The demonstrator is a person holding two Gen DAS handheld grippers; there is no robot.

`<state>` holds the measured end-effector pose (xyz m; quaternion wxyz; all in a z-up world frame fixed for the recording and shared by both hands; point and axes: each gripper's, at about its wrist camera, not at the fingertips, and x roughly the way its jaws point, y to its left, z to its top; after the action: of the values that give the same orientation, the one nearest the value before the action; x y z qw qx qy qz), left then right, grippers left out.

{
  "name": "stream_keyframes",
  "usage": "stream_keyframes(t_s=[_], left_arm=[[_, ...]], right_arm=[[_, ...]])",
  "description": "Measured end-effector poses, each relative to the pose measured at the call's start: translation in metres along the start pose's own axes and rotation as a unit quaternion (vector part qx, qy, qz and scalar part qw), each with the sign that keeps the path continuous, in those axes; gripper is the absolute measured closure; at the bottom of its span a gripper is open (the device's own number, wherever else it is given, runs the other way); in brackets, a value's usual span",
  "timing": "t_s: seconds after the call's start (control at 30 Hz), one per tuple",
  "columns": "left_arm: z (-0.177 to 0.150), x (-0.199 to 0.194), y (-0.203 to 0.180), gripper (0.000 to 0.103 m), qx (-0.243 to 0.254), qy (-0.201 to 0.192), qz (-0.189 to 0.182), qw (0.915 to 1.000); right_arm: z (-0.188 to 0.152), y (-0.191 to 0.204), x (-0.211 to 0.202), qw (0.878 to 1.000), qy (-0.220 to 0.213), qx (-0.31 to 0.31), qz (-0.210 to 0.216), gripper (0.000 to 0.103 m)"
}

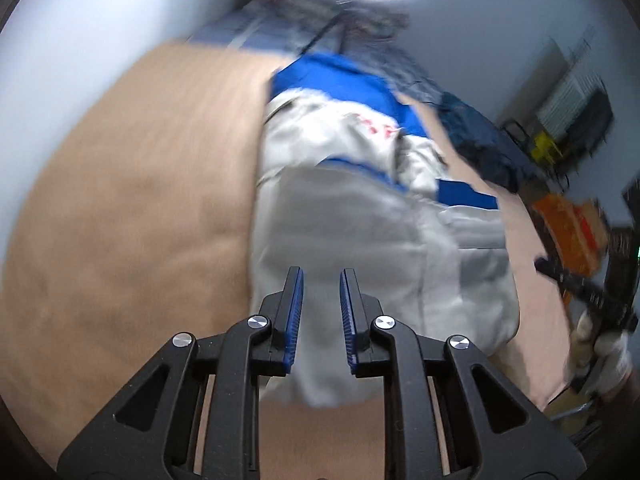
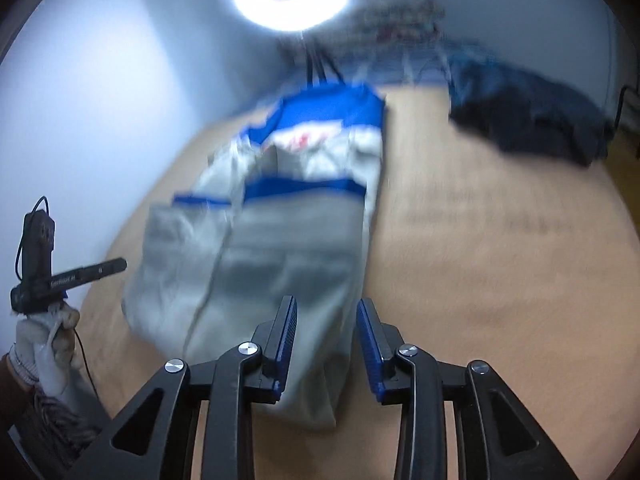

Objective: Fold large clothes
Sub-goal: 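Move both open tools along the folded jacket toward the blue collar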

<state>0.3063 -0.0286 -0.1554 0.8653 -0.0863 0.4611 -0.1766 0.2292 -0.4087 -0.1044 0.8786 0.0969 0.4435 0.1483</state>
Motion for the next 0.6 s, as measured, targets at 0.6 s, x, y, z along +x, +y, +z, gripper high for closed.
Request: stream_keyframes(t_s=[0.6], left_arm=[[0.041, 0.112, 0.023, 0.048, 0.017, 0.048, 0.027, 0.9984]], right_arm=[[0.032, -0.025, 0.058, 0.996, 0.067, 0.008, 0.055, 0.066]])
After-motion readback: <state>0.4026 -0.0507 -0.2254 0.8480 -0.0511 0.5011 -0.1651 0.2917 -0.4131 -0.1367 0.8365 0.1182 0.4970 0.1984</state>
